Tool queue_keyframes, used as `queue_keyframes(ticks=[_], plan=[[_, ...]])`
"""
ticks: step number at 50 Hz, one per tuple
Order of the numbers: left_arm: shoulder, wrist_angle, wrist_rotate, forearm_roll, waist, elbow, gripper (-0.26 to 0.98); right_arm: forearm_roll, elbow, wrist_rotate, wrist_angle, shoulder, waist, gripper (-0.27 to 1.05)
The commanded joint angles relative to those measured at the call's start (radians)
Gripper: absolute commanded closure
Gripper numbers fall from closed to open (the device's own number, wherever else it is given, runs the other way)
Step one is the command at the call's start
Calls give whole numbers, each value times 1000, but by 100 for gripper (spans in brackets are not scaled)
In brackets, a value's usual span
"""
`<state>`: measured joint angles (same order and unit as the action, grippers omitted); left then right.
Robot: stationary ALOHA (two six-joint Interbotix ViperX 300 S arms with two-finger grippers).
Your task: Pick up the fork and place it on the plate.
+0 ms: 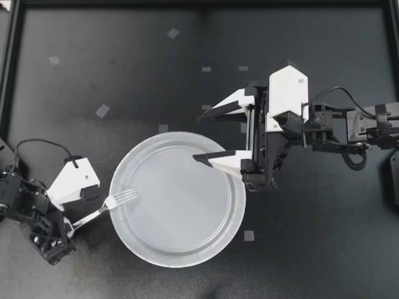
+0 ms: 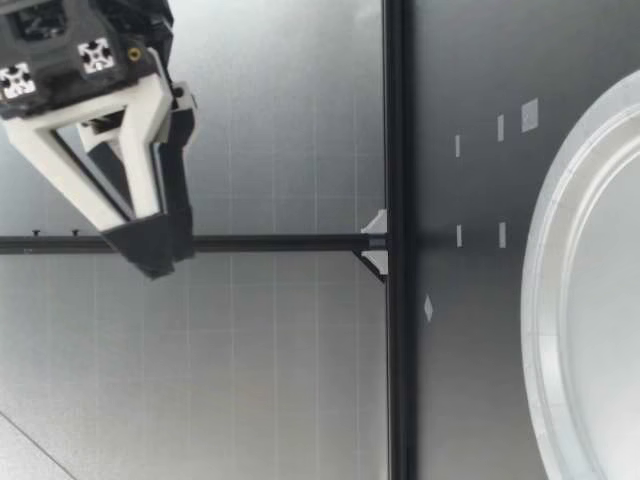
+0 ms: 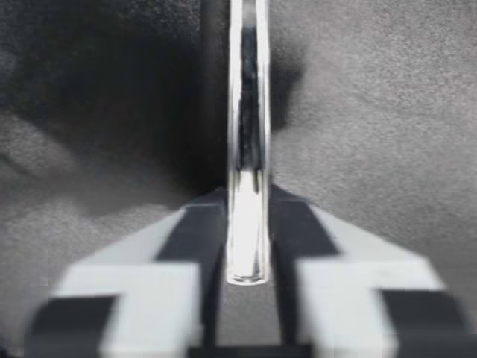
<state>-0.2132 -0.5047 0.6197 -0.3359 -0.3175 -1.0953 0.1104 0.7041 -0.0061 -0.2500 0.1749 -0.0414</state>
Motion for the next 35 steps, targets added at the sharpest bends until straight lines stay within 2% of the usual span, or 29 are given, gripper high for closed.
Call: queue_keyframes(ticks=[1,5,14,21,24,31,35], plan=[[-6,8,-3,-3,-5,15,15,2,-11,6,-12,9,-5,-4],[-3,9,-3,-2,-5,17,3,2,-11,8,-12,9,-5,-4],[-26,52,-9,8,-5,31,5,2,-11,8,-12,9,-6,-4],[-104,86,-55,74,-5,80,5,0,-14,2,-12,9,-6,-4],[-149,71,-75,126,-2,98,5,-3,-17,2,-12,9,-6,-4],[-218,-12,-74,233,21,106,5,-14,-18,2,-15,14,-5,-4],[-241,-37,-71,256,35,101,5,-15,-18,5,-20,15,-2,-4]])
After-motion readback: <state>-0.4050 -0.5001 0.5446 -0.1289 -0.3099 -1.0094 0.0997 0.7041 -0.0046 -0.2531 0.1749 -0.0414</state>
